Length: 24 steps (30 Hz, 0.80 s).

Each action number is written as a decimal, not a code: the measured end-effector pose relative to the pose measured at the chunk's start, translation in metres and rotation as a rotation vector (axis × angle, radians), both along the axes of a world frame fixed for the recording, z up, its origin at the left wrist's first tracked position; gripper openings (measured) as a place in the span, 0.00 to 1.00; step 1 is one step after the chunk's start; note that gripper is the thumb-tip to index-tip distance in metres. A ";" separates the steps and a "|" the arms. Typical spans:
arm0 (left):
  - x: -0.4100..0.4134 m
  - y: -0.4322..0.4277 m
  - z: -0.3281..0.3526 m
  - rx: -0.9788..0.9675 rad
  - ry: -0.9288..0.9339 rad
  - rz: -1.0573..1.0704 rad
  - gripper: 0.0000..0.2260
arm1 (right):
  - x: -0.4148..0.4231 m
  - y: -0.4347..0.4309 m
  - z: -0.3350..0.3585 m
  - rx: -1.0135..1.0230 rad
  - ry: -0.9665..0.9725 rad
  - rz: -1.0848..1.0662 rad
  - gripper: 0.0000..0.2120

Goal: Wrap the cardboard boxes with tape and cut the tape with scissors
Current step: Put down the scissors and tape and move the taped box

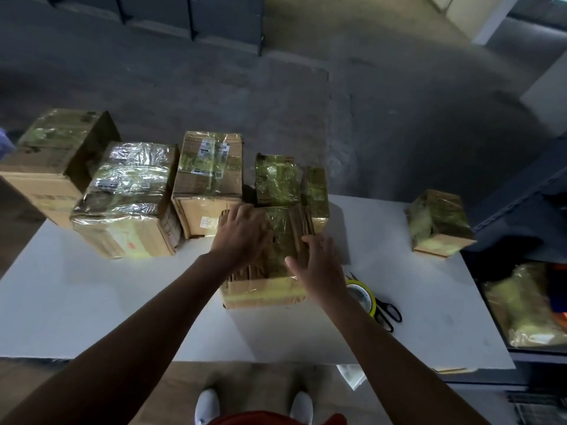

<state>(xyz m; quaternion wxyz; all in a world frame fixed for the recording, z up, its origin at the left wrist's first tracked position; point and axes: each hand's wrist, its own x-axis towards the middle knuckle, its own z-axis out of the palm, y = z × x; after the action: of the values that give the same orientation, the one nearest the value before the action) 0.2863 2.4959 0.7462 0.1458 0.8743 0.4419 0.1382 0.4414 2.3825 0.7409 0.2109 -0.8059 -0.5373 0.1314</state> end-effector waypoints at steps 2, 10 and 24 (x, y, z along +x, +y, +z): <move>0.001 0.008 -0.001 -0.083 0.160 -0.012 0.31 | 0.006 0.000 0.001 -0.014 0.054 0.028 0.27; -0.016 0.002 0.004 -0.321 0.393 -0.002 0.31 | 0.041 0.015 0.023 -0.164 0.086 0.370 0.26; -0.010 -0.041 -0.014 -0.763 -0.358 0.396 0.27 | -0.004 0.010 -0.009 -0.039 -0.262 -0.044 0.25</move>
<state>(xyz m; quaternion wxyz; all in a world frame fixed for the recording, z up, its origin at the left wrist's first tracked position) 0.2763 2.4548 0.7318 0.5019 0.6193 0.5874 0.1397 0.4377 2.3923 0.7314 0.1259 -0.8318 -0.5397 0.0308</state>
